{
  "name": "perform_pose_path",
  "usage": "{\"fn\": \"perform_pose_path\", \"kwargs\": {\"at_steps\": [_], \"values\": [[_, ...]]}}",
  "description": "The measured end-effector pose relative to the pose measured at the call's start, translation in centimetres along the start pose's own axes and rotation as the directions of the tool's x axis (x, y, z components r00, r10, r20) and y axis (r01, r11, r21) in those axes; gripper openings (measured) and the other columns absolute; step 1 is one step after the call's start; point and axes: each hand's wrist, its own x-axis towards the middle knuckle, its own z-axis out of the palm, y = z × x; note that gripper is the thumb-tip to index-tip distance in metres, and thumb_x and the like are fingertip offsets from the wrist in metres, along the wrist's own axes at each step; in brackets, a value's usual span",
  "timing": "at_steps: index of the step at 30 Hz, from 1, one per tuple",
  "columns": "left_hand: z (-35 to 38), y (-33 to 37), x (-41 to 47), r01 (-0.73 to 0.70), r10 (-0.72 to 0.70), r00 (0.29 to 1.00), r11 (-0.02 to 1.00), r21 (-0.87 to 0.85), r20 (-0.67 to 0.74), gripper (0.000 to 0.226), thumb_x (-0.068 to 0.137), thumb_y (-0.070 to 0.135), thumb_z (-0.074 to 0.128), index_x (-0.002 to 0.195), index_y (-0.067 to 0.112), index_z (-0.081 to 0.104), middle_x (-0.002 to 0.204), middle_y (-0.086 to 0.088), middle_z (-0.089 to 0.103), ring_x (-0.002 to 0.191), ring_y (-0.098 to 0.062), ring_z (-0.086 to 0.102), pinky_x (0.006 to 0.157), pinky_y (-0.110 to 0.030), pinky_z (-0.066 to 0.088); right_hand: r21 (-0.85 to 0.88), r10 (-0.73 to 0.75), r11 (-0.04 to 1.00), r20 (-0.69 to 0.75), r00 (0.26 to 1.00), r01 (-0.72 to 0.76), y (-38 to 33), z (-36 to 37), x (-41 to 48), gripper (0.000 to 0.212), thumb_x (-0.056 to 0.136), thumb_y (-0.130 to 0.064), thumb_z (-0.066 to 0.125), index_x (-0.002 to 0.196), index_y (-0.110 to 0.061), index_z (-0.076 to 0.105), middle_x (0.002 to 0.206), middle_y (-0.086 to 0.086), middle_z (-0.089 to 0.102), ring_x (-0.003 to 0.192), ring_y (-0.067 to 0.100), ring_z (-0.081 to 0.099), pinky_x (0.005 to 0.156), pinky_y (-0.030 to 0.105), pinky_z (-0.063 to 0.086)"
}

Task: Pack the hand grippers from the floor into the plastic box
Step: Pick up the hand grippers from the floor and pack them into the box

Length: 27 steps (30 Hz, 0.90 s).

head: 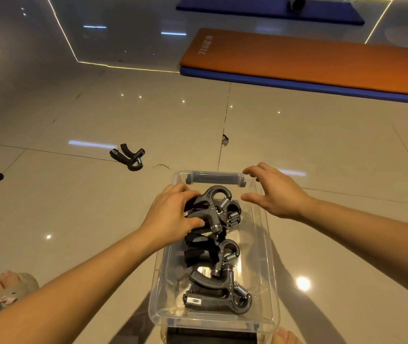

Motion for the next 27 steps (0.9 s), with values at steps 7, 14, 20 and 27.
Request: {"fn": "perform_pose_path", "kwargs": {"at_steps": [7, 14, 20, 27], "values": [[1.8, 0.9, 0.5, -0.091, 0.066, 0.977, 0.989, 0.120, 0.204, 0.073, 0.080, 0.050, 0.078, 0.144, 0.028, 0.054, 0.115, 0.011, 0.052, 0.111, -0.012, 0.046, 0.095, -0.032, 0.043, -0.193, 0.047, 0.981, 0.244, 0.969, 0.001, 2.8, 0.5, -0.9, 0.090, 0.090, -0.058, 0.062, 0.160, -0.019, 0.019, 0.166, 0.000, 0.019, 0.146, 0.024, 0.032, 0.116, 0.042, 0.036], [6.2, 0.5, 0.2, -0.157, 0.006, 0.903, 0.935, 0.318, 0.429, 0.071, 0.078, 0.047, 0.081, 0.142, 0.026, 0.056, 0.125, 0.003, 0.055, 0.123, -0.020, 0.047, 0.104, -0.037, 0.042, -0.193, 0.039, 0.981, 0.272, 0.961, 0.015, 3.2, 0.7, -1.1, 0.089, 0.093, -0.058, 0.057, 0.161, -0.019, 0.014, 0.169, -0.004, 0.007, 0.148, 0.025, 0.032, 0.114, 0.042, 0.038], [8.9, -0.3, -0.4, -0.159, -0.008, 0.909, 0.918, 0.363, 0.417, 0.058, 0.079, 0.040, 0.080, 0.133, 0.028, 0.061, 0.119, 0.005, 0.053, 0.118, -0.019, 0.045, 0.108, -0.043, 0.038, -0.197, 0.036, 0.980, 0.271, 0.962, 0.018, 3.4, 0.8, -1.0, 0.088, 0.094, -0.058, 0.057, 0.161, -0.020, 0.014, 0.169, -0.005, 0.005, 0.146, 0.026, 0.035, 0.112, 0.043, 0.041], [9.9, -0.6, -0.3, -0.143, -0.010, 0.907, 0.933, 0.330, 0.421, 0.069, 0.082, 0.042, 0.080, 0.144, 0.028, 0.053, 0.125, 0.005, 0.055, 0.119, -0.018, 0.047, 0.109, -0.037, 0.037, -0.135, 0.016, 0.990, 0.365, 0.931, 0.036, 4.0, 0.3, -0.8, 0.109, 0.082, -0.064, 0.066, 0.162, -0.019, 0.006, 0.169, -0.005, -0.005, 0.151, 0.025, 0.025, 0.118, 0.041, 0.032]]}}
